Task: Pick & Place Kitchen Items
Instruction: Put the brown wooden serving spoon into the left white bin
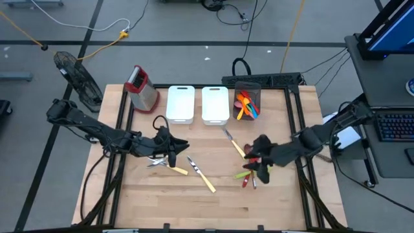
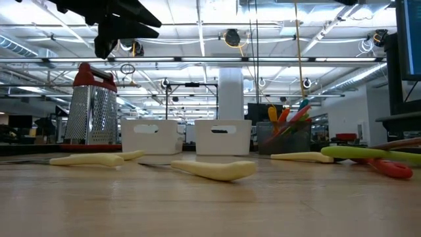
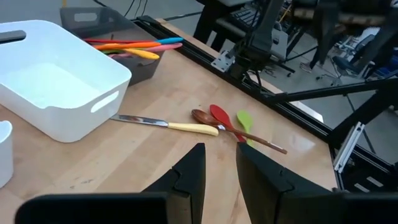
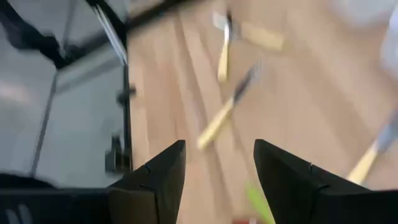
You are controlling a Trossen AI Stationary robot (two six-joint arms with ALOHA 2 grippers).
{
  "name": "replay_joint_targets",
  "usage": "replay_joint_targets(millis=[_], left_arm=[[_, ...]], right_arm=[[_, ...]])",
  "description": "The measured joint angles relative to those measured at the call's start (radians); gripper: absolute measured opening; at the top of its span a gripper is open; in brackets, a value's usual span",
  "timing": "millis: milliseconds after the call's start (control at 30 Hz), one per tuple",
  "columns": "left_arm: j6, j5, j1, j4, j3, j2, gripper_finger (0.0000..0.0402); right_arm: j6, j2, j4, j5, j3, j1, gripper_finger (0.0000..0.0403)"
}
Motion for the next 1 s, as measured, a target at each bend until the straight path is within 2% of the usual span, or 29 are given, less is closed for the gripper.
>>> replay_joint_targets(millis=[233,367,800,1000], left_arm=[[0.022,0.0,0.0,0.001,0.0,0.0,0.0093],[0.023,0.0,0.0,0.001,0.0,0.0,0.0093],[0.022,0.0,0.0,0.003,0.0,0.0,0.0093],[0.024,0.001,0.0,0.003,0.0,0.0,0.0093]], right_arm=[[0.306,0.104,-0.218,-0.209,0.026,-0.006,0.0183],[0.404,0.167,-0.318,-0.289,0.026,-0.007,0.0183],[0.54,0.277,-0.314,-0.347,0.023,-0.021,0.0183],[0.615,0.269,-0.228,-0.351,-0.074,-0.021,0.0195]])
